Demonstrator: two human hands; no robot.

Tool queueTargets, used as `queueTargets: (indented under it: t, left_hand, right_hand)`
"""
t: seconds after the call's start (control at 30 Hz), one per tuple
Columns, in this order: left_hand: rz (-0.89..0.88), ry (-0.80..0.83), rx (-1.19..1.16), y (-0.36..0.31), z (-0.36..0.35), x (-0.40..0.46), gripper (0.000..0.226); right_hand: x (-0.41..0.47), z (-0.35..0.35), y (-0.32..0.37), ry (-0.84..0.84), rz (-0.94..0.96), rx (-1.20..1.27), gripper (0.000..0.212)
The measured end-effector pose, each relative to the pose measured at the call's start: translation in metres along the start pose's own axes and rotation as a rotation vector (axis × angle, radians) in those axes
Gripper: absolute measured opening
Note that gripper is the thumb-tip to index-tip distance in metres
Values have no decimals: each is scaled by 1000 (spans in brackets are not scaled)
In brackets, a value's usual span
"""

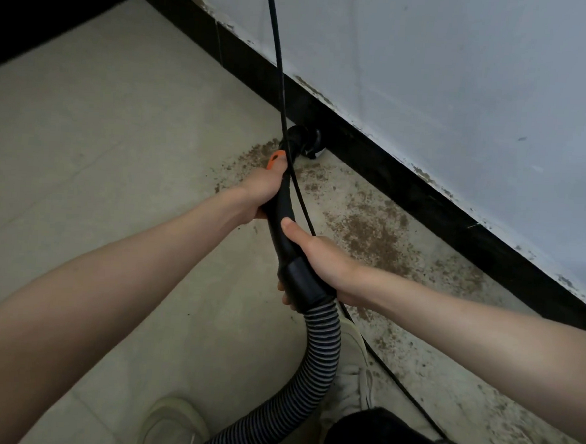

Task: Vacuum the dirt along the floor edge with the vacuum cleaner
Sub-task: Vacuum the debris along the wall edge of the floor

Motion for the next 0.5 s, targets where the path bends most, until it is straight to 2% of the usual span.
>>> queueTargets:
  t: [0.23,0.5]
  left_hand:
    - [-65,-108,-61,-11,42,-3,62]
    - [-57,-184,-111,-4,87,-12,59]
  right_hand:
    - [12,-18,24,43,62,-61,62]
    - [24,-45,40,169,73,-106,58]
Point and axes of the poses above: each hand's wrist, its own x-axis towards the middle knuckle, its own z-axis out of the back of the hand, y = z × x, the point moved 1 cm from there along x, towards the middle knuckle, and after that the axes turned 15 degrees about -x, right-handed, at the moved point
